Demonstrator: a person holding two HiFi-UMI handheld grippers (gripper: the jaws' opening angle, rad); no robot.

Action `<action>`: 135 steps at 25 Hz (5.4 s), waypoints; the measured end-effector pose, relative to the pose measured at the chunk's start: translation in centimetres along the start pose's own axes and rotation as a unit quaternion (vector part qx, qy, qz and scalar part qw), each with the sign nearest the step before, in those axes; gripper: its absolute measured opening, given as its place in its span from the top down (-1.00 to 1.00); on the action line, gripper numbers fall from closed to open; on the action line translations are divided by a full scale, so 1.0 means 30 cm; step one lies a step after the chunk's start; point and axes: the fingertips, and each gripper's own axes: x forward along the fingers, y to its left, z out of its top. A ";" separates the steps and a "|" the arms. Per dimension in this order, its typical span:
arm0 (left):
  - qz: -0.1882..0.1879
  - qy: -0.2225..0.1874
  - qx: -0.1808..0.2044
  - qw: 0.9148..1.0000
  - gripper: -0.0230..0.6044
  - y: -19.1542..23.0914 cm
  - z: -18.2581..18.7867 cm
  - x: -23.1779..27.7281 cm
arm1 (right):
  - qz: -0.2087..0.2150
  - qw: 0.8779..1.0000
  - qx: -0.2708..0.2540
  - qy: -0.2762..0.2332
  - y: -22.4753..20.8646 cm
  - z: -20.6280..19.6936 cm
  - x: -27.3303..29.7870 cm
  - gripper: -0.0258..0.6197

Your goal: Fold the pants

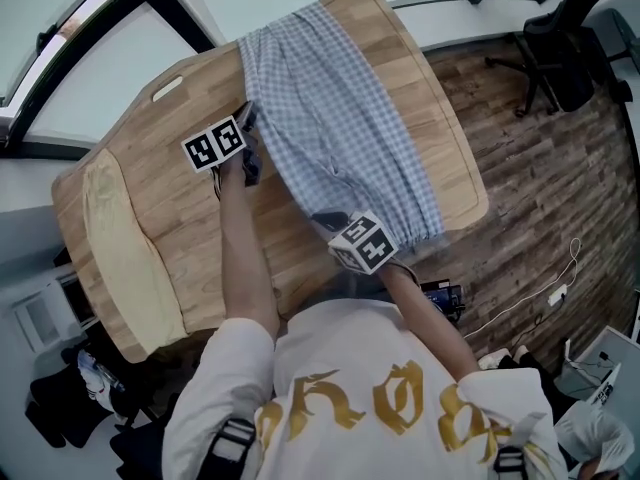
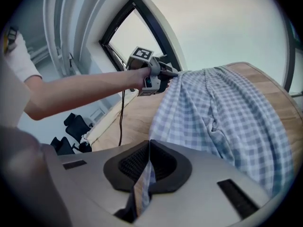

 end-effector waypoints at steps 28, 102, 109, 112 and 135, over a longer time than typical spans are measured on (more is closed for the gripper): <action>-0.051 -0.042 0.060 0.996 0.78 -0.390 0.212 0.038 | -0.040 0.992 0.073 -0.097 -0.225 0.100 -0.335 0.83; -0.149 0.214 0.264 0.928 0.19 -0.839 -0.536 0.178 | -0.237 0.939 0.250 -0.016 -0.285 -0.371 -0.379 0.12; -0.160 0.211 0.268 0.926 0.19 -0.875 -0.535 0.176 | -0.329 0.914 0.234 0.040 -0.313 -0.473 -0.396 0.81; -0.163 0.208 0.263 0.928 0.19 -0.882 -0.533 0.182 | -0.311 0.917 0.250 0.017 -0.316 -0.462 -0.442 0.82; -0.140 0.213 0.230 0.939 0.19 -0.739 -0.513 0.196 | -0.413 0.870 0.262 0.053 -0.696 -0.710 -0.785 0.56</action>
